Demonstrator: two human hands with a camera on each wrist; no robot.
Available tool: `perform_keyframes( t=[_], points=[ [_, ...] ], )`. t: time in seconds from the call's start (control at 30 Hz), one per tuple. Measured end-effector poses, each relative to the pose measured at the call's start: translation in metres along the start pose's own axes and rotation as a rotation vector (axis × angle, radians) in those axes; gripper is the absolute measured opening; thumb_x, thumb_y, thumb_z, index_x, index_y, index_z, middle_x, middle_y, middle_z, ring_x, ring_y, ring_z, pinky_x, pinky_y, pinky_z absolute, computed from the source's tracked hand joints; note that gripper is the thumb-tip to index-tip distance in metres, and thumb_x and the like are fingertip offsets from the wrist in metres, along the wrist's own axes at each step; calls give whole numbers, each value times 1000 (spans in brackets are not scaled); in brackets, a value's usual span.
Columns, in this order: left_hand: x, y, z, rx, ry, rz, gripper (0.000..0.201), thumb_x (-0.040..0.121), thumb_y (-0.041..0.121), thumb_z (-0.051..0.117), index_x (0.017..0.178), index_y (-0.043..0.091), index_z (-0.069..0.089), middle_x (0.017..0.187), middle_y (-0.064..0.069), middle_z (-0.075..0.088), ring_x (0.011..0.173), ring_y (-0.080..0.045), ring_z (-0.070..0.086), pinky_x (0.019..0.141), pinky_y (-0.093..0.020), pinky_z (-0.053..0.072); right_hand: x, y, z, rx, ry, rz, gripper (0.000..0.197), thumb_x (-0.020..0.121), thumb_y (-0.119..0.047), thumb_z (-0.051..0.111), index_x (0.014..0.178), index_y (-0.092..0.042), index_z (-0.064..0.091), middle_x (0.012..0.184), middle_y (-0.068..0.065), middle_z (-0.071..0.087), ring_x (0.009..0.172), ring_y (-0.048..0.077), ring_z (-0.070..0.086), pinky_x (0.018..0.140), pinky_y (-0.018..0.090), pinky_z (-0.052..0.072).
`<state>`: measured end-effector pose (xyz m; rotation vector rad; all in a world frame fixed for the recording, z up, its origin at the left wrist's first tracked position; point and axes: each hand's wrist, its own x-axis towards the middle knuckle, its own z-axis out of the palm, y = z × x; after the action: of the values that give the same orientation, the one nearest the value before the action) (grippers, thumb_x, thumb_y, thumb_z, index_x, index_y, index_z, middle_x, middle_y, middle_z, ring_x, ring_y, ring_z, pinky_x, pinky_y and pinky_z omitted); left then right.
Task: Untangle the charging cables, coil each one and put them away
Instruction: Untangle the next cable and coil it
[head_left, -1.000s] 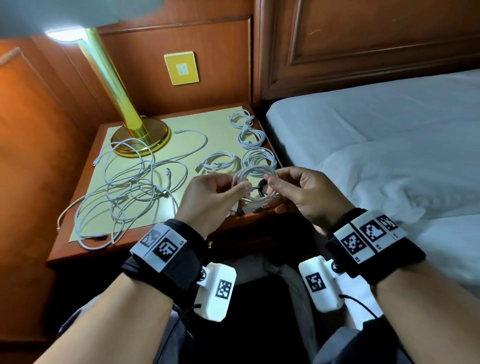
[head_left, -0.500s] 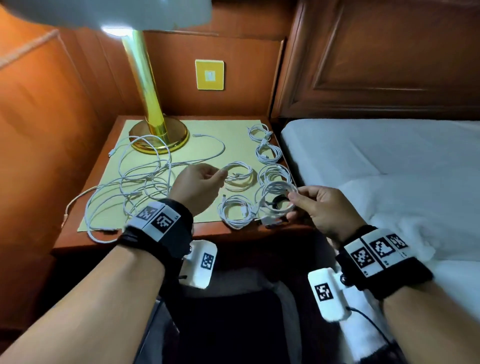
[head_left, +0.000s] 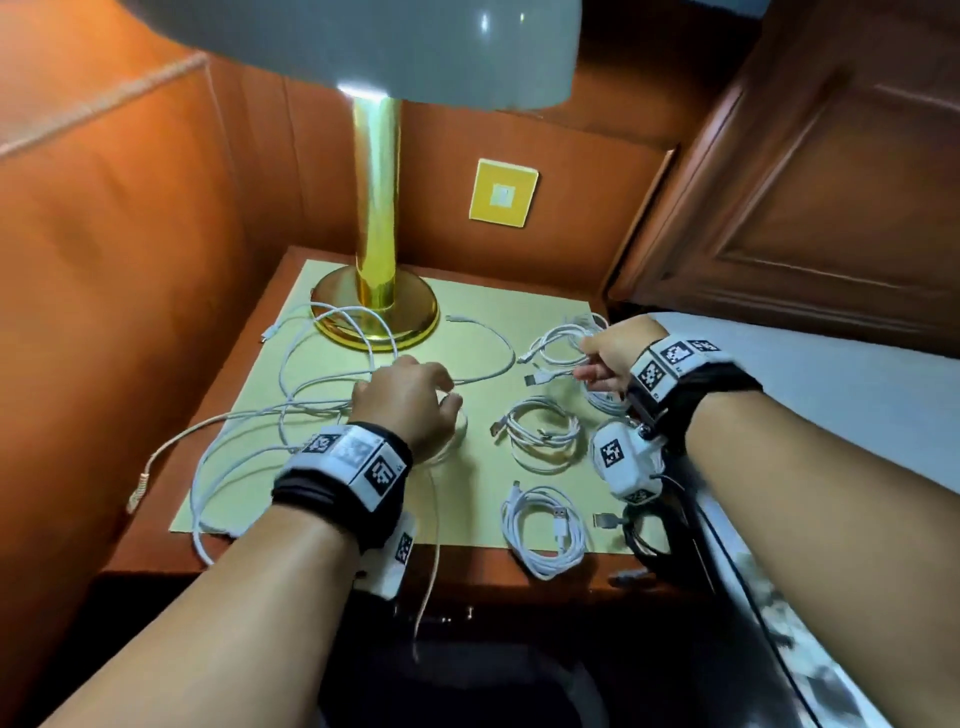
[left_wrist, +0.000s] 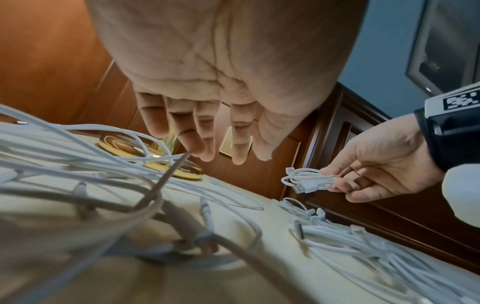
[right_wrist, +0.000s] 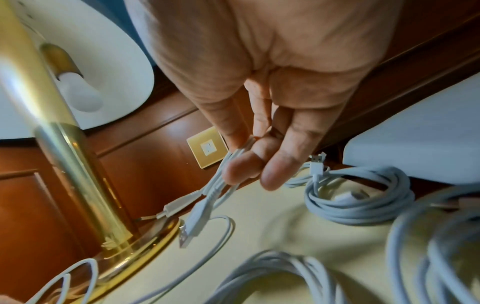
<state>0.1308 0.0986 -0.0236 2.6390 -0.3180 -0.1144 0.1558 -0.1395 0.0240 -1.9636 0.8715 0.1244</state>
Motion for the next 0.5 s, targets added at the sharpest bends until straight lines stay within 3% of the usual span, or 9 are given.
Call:
perform_keyframes(
  t=[0.03,0.1,0.17,0.2,0.27,0.3,0.43,0.5],
  points=[
    [7,-3,1,22,-16,-8,30,97,47,52,121,34,63,128,-1,56,122,-27,51,103,-42,38,6,-2,5,-31,-10,17,22,106,-9,38,92,1,52,68,9,65,36,5,60,58,32,57],
    [19,-6,3,77,-63,2,31,98,47,50,125,37,61,134,0,51,127,-28,43,104,-43,33,13,-5,11,-36,-16,64,27,107,-12,38,84,-2,48,48,4,63,31,7,57,40,25,51],
    [29,-6,6,147,-124,38,31,98,47,48,125,39,61,138,2,48,130,-29,37,105,-46,30,24,-4,13,-72,-2,76,23,105,-12,43,89,1,51,50,5,64,30,9,57,31,24,47],
    [33,-5,8,177,-158,51,31,98,47,47,125,39,62,140,2,48,131,-29,36,106,-47,29,29,-3,15,-75,2,75,16,102,-10,48,100,4,55,63,9,68,35,10,61,34,24,50],
    [41,-3,12,222,-245,44,33,98,47,47,126,36,62,143,0,47,133,-31,35,109,-50,29,48,5,15,-88,9,43,30,95,-8,58,123,2,57,84,11,68,47,13,68,46,26,54],
    [46,-3,14,232,-290,26,35,98,48,47,126,35,62,143,-1,46,134,-33,35,110,-52,28,51,7,17,-90,6,48,34,93,-8,60,126,1,57,87,11,68,50,14,69,49,26,55],
    [64,-3,17,246,-357,-33,45,97,54,46,128,25,62,139,-6,47,132,-35,35,108,-53,31,50,-2,24,-176,13,130,9,103,-6,49,107,1,53,76,13,64,36,14,62,39,30,54],
    [70,-3,16,246,-347,-62,50,98,55,44,129,20,61,135,-9,47,129,-36,37,105,-51,32,56,-2,25,-207,9,142,16,102,-5,50,117,2,53,77,15,65,35,14,62,38,29,53]
  ],
)
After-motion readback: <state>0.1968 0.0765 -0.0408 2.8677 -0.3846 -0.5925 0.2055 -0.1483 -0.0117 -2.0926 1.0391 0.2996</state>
